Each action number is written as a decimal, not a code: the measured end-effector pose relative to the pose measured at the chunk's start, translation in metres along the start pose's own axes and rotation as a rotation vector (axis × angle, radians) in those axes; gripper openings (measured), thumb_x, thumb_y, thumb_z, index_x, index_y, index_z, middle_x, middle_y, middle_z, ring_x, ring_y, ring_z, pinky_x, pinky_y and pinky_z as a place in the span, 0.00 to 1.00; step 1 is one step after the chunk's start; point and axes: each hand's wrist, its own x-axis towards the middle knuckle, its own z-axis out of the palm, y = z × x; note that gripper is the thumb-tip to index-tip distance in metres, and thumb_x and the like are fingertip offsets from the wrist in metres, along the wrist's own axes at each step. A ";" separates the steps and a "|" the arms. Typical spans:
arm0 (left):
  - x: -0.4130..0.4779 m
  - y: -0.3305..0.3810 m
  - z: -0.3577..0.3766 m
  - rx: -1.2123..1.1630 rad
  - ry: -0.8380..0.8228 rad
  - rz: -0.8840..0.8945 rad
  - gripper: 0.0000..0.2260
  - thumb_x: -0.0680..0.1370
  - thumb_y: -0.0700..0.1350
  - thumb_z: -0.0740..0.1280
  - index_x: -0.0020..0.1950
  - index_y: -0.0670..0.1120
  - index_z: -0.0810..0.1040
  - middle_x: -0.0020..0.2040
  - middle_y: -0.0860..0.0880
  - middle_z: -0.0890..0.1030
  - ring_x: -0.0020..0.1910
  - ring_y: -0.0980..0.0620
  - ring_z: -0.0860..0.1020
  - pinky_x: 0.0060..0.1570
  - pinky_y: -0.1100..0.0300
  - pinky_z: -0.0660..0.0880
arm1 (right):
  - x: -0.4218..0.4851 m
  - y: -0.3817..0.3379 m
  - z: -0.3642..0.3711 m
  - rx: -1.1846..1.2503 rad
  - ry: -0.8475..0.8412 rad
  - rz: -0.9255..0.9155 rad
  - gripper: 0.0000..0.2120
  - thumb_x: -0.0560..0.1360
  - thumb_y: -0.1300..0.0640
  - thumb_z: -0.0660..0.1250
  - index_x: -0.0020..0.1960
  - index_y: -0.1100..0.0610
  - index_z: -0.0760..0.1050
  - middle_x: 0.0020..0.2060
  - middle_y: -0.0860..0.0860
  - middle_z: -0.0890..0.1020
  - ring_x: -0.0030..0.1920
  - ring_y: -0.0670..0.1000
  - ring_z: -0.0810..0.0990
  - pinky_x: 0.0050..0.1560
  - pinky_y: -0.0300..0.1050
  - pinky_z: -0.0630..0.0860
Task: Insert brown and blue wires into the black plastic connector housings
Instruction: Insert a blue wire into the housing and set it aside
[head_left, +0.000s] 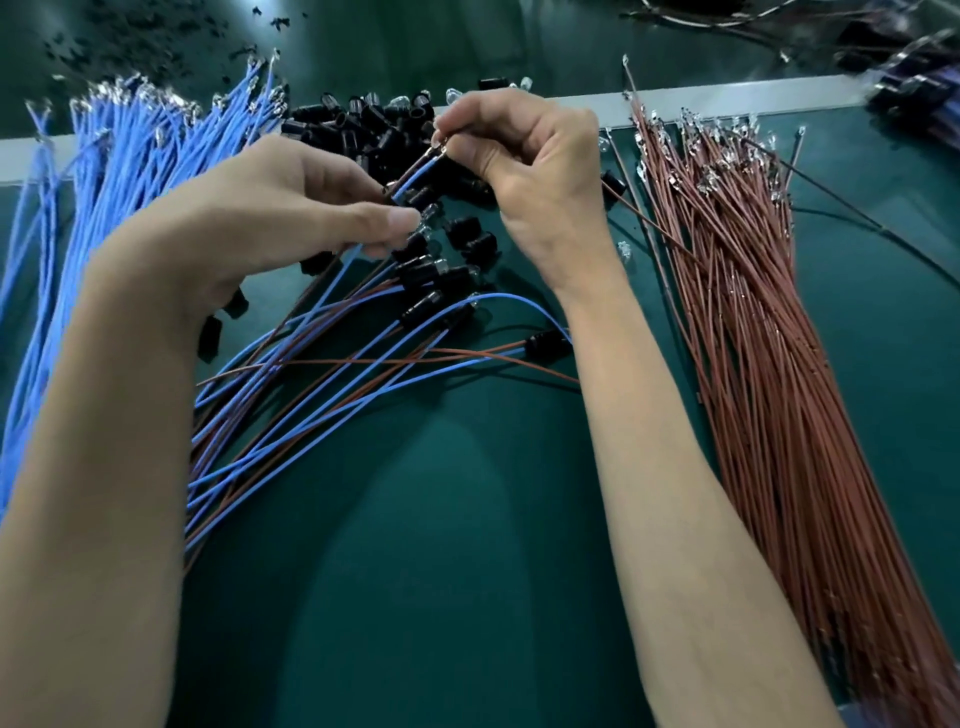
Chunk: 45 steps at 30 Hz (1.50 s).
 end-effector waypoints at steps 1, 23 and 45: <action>0.000 -0.001 -0.002 0.011 -0.018 -0.008 0.17 0.63 0.61 0.71 0.44 0.51 0.84 0.42 0.52 0.85 0.47 0.54 0.82 0.60 0.56 0.73 | 0.000 0.000 -0.001 -0.002 0.006 0.001 0.10 0.70 0.72 0.68 0.44 0.59 0.79 0.37 0.48 0.82 0.40 0.42 0.81 0.47 0.36 0.76; 0.004 -0.003 0.005 -0.240 0.069 0.041 0.12 0.72 0.53 0.66 0.40 0.45 0.81 0.26 0.54 0.78 0.27 0.60 0.76 0.30 0.72 0.73 | -0.004 -0.003 0.013 0.096 -0.026 0.020 0.11 0.70 0.74 0.69 0.47 0.61 0.80 0.37 0.48 0.82 0.40 0.39 0.81 0.47 0.33 0.76; 0.009 -0.009 0.007 -0.210 -0.096 0.024 0.13 0.70 0.54 0.64 0.36 0.45 0.78 0.23 0.55 0.70 0.24 0.60 0.62 0.23 0.72 0.58 | -0.006 -0.009 0.000 -0.004 -0.340 0.091 0.05 0.68 0.64 0.76 0.43 0.60 0.83 0.33 0.57 0.84 0.34 0.52 0.83 0.43 0.48 0.82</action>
